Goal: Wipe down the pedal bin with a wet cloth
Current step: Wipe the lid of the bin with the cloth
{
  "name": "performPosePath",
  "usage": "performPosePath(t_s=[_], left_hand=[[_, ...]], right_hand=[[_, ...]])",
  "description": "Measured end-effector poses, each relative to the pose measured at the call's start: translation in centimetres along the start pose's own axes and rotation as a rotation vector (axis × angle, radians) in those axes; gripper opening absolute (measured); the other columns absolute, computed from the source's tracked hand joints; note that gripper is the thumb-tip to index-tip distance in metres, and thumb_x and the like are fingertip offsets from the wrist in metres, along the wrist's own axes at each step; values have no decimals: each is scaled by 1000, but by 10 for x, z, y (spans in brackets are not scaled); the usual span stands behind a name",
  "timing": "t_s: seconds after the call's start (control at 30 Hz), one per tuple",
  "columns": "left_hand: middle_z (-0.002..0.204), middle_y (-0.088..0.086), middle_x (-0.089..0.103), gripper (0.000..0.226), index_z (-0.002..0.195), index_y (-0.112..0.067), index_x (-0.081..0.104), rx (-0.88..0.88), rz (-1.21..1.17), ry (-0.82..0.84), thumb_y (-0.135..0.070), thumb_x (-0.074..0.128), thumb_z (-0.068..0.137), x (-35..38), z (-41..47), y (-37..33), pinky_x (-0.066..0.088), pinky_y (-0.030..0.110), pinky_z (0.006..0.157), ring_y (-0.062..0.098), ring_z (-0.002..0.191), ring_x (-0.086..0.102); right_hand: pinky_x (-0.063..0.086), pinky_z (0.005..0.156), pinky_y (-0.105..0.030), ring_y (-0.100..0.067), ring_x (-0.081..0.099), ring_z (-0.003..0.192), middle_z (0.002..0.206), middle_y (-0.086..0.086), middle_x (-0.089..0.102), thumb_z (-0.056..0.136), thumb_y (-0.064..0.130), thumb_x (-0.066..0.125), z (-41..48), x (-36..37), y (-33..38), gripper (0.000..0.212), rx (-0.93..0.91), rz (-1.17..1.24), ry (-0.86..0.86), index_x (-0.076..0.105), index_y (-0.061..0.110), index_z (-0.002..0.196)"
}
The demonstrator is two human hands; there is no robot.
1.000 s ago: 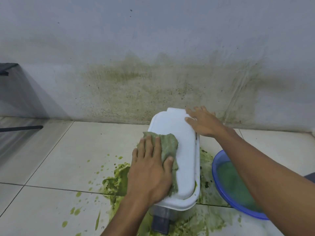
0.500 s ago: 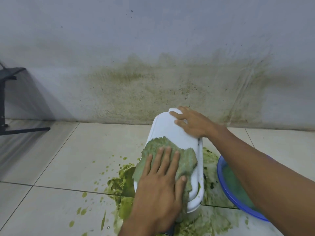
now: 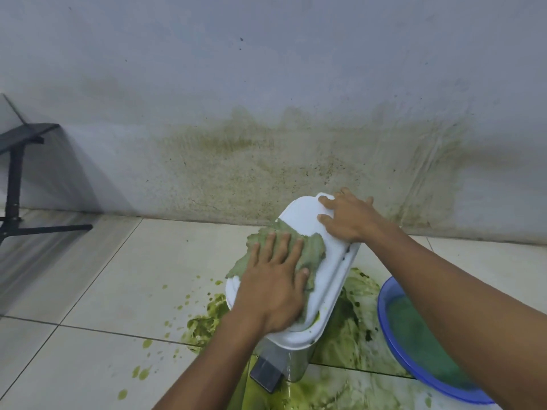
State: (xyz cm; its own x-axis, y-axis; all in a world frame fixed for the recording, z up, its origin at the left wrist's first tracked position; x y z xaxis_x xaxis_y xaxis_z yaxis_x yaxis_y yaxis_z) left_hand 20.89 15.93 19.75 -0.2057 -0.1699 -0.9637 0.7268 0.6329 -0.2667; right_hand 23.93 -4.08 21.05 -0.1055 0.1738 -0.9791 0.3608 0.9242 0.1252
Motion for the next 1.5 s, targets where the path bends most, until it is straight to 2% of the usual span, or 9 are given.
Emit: performPosePath(t_s=[0.2,0.4,0.63,0.93,1.1,1.2,1.27,1.37,1.5], left_hand=[[167,-15,-11,60,159,-42,1,120,-18,-47,-57,7,102,5,-13,-1,-13,36,125,4,151,-24],[167,-16,-1,56,159,-41,12,164,-13,-26,-54,17,106,-5,14,29,-7,36,126,3,153,-13],[168,-11,-7,57,161,-35,5,-42,-50,-54,-49,16,107,-5,18,38,-9,37,126,9,154,-14],[169,-5,12,53,158,-34,28,-123,-258,-157,-46,33,107,-14,36,71,0,34,125,14,156,3],[169,-4,12,55,158,-30,29,-202,-346,-117,-45,37,106,-20,61,93,7,37,125,17,156,6],[168,-3,18,55,158,-29,31,-195,-381,-109,-44,39,106,-19,62,97,11,38,124,18,155,13],[168,-2,21,55,158,-28,32,-187,-394,-104,-44,40,106,-20,63,98,12,38,124,19,154,16],[167,-5,22,54,157,-29,33,-191,-446,-85,-43,41,106,-22,62,98,11,38,123,18,154,15],[168,-8,17,54,158,-31,31,-203,-505,-77,-43,42,106,-21,54,102,9,39,124,15,155,11]], right_hand=[[-2,117,-68,-16,-6,155,168,6,-2,108,43,24,10,18,35,51,-247,-10,37,10,43,157],[7,121,-60,-14,-4,155,168,9,-5,101,63,23,12,15,8,61,-130,-35,62,2,48,156],[11,118,-67,-25,6,155,169,1,2,94,74,28,25,4,-2,73,-1,-41,85,5,45,157],[28,118,-51,-34,24,149,166,-11,17,87,83,21,7,3,-20,90,110,-77,59,11,30,160],[49,94,-43,-29,61,109,121,-7,63,76,94,16,-27,-12,-20,98,156,-307,-16,56,23,131],[52,81,-35,-25,62,85,81,0,59,72,96,21,-41,-20,-17,88,234,-319,-89,59,19,91],[51,90,-41,-29,60,100,94,-6,62,77,92,24,-41,-17,-14,83,208,-273,-148,61,18,86],[17,121,-53,-22,18,152,164,0,23,92,75,22,-35,8,-1,73,-78,-65,-64,45,33,147],[15,122,-48,-13,17,151,164,17,19,89,76,20,-33,23,-5,65,-113,156,39,19,55,151]])
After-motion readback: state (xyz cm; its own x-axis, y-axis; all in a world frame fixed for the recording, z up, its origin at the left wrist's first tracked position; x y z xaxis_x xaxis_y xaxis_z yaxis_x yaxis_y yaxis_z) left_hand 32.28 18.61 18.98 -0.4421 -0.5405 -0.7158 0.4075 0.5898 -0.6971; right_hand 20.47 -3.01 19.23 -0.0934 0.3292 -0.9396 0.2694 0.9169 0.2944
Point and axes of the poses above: each hand's wrist, its own z-axis towards the middle knuckle, its own x-axis out of the palm, y = z × x, the point moved 8 cm from there along z, towards the middle knuckle
